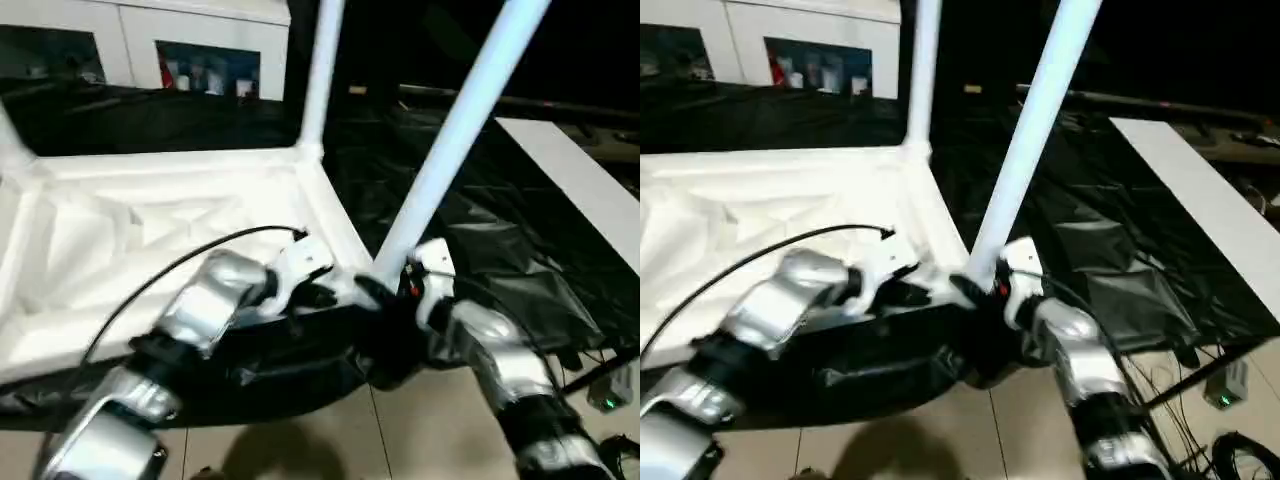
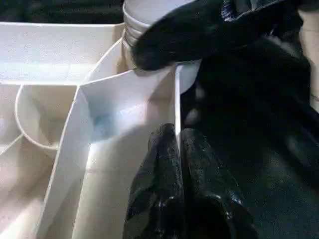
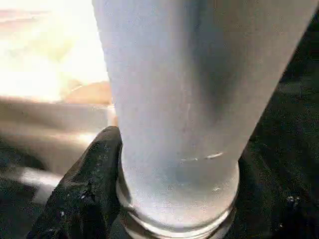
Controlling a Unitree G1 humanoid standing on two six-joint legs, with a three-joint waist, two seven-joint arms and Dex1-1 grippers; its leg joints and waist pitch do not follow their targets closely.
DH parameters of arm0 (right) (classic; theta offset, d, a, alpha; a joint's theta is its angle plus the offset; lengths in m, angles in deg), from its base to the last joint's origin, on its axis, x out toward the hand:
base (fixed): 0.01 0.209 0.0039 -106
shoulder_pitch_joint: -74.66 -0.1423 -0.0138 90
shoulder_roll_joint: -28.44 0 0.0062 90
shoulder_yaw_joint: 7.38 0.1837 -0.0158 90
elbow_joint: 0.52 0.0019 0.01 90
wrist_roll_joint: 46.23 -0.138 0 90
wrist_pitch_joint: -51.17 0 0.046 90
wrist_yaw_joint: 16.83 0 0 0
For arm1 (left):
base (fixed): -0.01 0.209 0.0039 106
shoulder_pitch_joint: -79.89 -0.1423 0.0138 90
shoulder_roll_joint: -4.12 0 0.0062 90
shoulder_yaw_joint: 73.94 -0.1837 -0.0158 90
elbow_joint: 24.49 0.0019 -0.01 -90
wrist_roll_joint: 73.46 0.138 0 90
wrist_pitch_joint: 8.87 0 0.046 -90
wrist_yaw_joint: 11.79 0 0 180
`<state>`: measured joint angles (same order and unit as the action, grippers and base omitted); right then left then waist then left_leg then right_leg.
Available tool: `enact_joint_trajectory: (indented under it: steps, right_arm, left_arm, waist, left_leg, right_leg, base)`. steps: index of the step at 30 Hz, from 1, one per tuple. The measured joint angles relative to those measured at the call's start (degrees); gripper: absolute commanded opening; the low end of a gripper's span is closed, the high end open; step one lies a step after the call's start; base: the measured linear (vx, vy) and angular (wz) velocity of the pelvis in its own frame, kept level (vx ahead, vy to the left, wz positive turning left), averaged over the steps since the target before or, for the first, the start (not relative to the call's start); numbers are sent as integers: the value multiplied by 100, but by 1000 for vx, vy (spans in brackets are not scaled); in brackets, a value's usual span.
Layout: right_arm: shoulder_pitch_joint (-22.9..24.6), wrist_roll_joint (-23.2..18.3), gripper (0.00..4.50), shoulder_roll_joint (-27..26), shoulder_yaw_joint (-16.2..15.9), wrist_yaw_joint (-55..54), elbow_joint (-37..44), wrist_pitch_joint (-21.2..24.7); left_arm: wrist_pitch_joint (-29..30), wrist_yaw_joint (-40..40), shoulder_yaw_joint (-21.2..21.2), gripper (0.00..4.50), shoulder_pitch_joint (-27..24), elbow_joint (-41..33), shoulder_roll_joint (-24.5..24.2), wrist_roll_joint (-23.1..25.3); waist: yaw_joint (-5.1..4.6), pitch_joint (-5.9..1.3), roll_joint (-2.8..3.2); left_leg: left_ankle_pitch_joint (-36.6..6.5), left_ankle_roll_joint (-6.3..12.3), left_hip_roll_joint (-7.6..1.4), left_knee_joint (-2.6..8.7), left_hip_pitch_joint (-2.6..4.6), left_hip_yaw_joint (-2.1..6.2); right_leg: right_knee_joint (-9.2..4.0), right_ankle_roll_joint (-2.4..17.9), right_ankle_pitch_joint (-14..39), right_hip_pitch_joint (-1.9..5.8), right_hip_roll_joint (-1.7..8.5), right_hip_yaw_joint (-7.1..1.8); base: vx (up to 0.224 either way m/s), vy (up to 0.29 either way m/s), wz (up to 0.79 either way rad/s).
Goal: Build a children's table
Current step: Rotate leg to tighten
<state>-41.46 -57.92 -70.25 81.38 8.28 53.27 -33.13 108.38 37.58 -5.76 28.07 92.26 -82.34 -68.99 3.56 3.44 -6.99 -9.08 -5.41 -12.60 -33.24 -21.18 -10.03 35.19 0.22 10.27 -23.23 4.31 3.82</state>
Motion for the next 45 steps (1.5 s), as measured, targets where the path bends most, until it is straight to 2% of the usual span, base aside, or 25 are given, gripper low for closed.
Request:
enact_joint_trajectory:
  steps: [2,5,9,11,13,17,20,24,28,31,32,39,41,44,45]
  right_arm:
    - [-99,18,267,-82,73,-342,-128,0]
    - [-577,161,267,-258,214,-1327,-744,-83]
    - [-670,243,267,-279,312,-1445,-951,-227]
    - [-652,231,337,-264,350,-1297,-951,-258]
    - [-526,210,339,-194,363,-1006,-885,-377]
    - [-284,209,377,-8,188,-424,-512,-471]
    - [-217,211,377,141,57,-60,-327,-518]
    - [313,194,377,742,-238,1178,384,-608]
    - [545,116,377,935,-439,1858,742,-607]
    - [695,49,377,1050,-642,2287,1032,-589]
    - [760,15,377,1124,-684,2420,1129,-584]
    - [849,22,377,1217,-742,2661,1297,-563]
    - [848,17,343,1209,-744,2663,1297,-547]
    - [848,-10,338,1203,-767,2734,1312,-464]
    - [847,-13,318,1204,-770,2738,1313,-458]
  left_arm:
    - [-1,-237,5,0,70,152,164,38]
    - [-158,-963,66,0,412,897,694,178]
    - [-297,-1205,73,0,552,1235,846,202]
    - [-317,-1191,67,0,563,1253,842,203]
    - [-349,-1094,61,0,570,1267,821,204]
    - [-440,-880,64,0,585,1262,653,203]
    - [-532,-708,54,0,583,1266,534,204]
    - [-664,355,-173,0,262,612,-29,52]
    - [-748,1280,-364,0,25,-18,-635,-106]
    - [-754,1762,-483,0,-51,-296,-901,-181]
    - [-752,1856,-500,0,-75,-348,-932,-190]
    - [-714,1992,-495,0,-174,-553,-1092,-209]
    - [-684,1992,-487,0,-184,-580,-1105,-217]
    - [-626,1992,-484,0,-198,-610,-1106,-230]
    - [-623,1992,-485,0,-198,-617,-1104,-230]
  waist:
    - [-6,0,0]
    - [-1,-2,4]
    - [10,-7,16]
    - [18,-7,19]
    - [39,-7,22]
    - [-18,-7,23]
    - [-50,-7,23]
    - [1,-8,24]
    - [42,-6,25]
    - [127,-5,27]
    - [156,-5,27]
    - [146,-5,25]
    - [142,-6,24]
    - [133,-6,23]
    - [132,-6,23]
  left_leg:
    - [0,0,1,-2,0,1]
    - [0,0,4,-9,-8,2]
    - [0,1,4,-14,-10,3]
    - [0,1,4,-10,-11,2]
    - [0,1,4,-7,-11,0]
    - [0,1,1,-3,-3,5]
    - [0,1,-2,-2,0,12]
    - [0,1,-4,14,2,14]
    - [0,0,-6,18,-1,12]
    - [-1,1,-5,13,-7,4]
    - [-1,2,-5,11,-8,0]
    - [-1,1,-9,14,-6,-1]
    - [-1,1,-10,15,-5,-1]
    - [-1,1,-9,13,-5,-1]
    - [-1,1,-9,13,-5,-2]
  right_leg:
    - [1,-1,-2,1,0,0]
    - [0,-1,-10,3,1,-1]
    - [0,-1,-12,6,3,-1]
    - [0,2,-15,6,2,0]
    - [1,3,-16,6,2,0]
    - [2,0,-17,6,-1,2]
    - [-1,-2,-19,4,-3,9]
    - [-11,-1,-18,8,-4,13]
    - [-12,20,-28,8,-4,13]
    - [-18,20,-28,9,-2,5]
    - [-20,20,-28,13,-1,1]
    - [-17,-4,-14,13,-2,1]
    - [-17,-6,-12,12,-2,2]
    - [-18,-6,-12,13,-2,1]
    - [-18,-6,-12,12,-2,0]
  base:
    - [0,0,0]
    - [0,0,0]
    - [0,0,0]
    - [0,0,0]
    - [0,0,0]
    - [0,0,0]
    - [0,0,0]
    - [0,0,0]
    - [0,0,0]
    - [0,0,0]
    - [0,0,0]
    - [0,0,0]
    - [0,0,0]
    - [0,0,0]
    - [0,0,0]
